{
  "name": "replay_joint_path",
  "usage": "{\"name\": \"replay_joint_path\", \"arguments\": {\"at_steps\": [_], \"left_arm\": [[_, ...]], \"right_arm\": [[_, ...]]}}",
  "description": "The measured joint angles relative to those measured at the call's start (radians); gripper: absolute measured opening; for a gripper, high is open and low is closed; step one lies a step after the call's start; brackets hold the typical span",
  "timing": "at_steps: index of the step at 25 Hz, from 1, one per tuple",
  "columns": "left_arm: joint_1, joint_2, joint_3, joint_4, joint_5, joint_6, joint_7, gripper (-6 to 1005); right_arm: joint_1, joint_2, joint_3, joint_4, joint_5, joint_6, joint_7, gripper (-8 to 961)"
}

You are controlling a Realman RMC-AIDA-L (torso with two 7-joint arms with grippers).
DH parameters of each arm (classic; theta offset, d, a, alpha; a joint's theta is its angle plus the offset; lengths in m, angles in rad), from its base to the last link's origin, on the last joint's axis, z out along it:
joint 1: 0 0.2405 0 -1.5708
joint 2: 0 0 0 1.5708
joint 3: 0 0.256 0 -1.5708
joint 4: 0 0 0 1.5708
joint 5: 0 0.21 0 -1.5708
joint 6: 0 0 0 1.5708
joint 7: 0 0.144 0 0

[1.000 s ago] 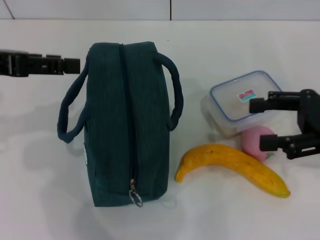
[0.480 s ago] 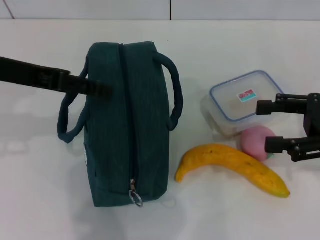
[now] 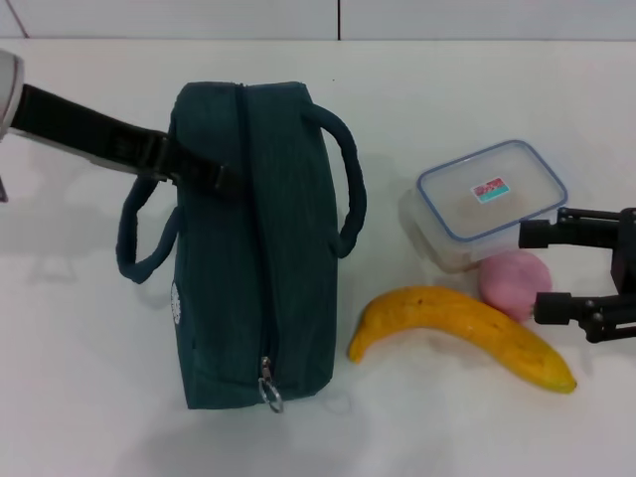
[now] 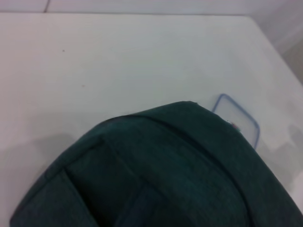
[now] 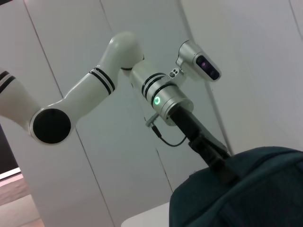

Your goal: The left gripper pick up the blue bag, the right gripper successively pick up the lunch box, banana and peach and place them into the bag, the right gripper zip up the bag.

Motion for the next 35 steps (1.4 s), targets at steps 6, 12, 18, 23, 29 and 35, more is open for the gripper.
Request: {"name": "replay_joint_path", "arguments": {"at_steps": [6,12,18,23,29,35], "left_arm": [[-0.017,0.003,-0.005,-0.003,-0.003,-0.001,0.001,712],[-0.018,0.004,-0.007,-0.002,-0.003,-0.002,0.000,454],[-0.012,0.003,-0.007,-0.002,-0.001,-0.002,0.001,160],[-0.008,0.000,-0.009,-0.001,-0.001,-0.002,0.001,61],[0.009,-0.008,-0.011,-0.003,-0.002,-0.022,0.011,52],[0.039,-0.017,-0.010,-0.004,-0.002,-0.061,0.027,50]], "right_arm": [[-0.016,0.000,0.000,0.000,-0.001,0.000,-0.001,830],[-0.023,0.000,-0.008,0.000,-0.005,0.000,0.000,821],[-0.024,0.000,-0.009,0.000,-0.022,-0.001,0.004,813],[-0.023,0.001,-0.004,0.018,-0.026,-0.001,0.006,805],[-0.013,0.011,0.008,0.125,0.042,0.036,0.012,797],[-0.027,0.032,0.212,0.396,0.193,0.242,0.059,788]]}}
